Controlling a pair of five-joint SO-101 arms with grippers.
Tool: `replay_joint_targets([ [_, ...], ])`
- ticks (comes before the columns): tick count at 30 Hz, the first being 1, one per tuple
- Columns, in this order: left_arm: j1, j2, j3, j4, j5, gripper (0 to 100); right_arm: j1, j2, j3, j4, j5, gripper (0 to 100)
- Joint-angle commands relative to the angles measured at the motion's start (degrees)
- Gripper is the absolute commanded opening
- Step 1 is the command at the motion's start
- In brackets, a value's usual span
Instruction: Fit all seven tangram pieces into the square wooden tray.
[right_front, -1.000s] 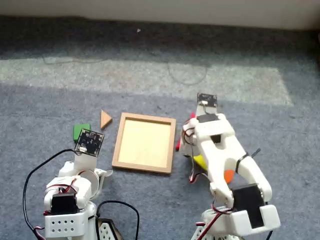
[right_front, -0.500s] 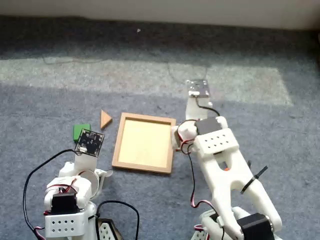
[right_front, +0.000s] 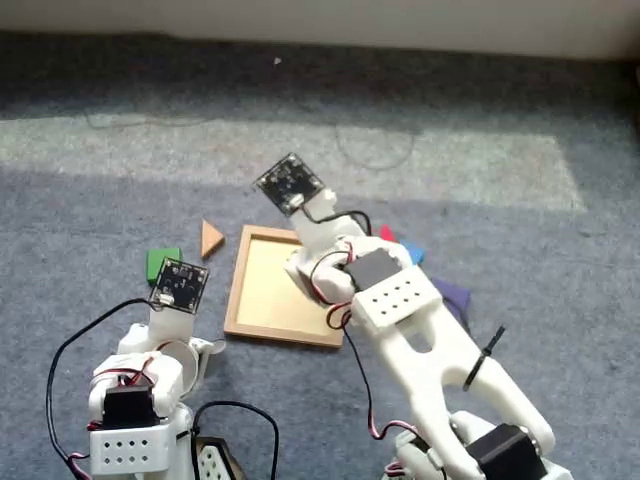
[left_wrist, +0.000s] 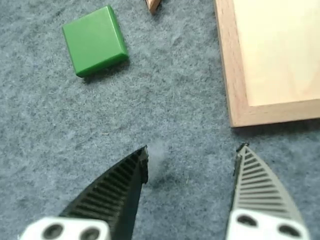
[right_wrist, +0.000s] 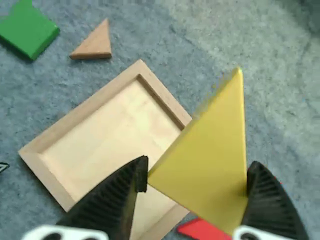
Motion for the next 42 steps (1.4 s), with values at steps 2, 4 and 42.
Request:
replay_joint_targets([
  [2, -0.48, -2.51, -0.31, -0.18, -0.44, 28, -2.77, 7.52, -2.59, -2.95, 6.33, 27.0],
  [4, -0.48, -2.51, -0.31, -0.18, -0.44, 28, -3.3, 12.35, -5.05, -3.38, 10.02, 27.0],
  [42, -0.48, -2.51, -0.13, -1.32, -0.53, 28, -1.45, 13.41, -20.09, 8.31, 9.93, 39.7],
])
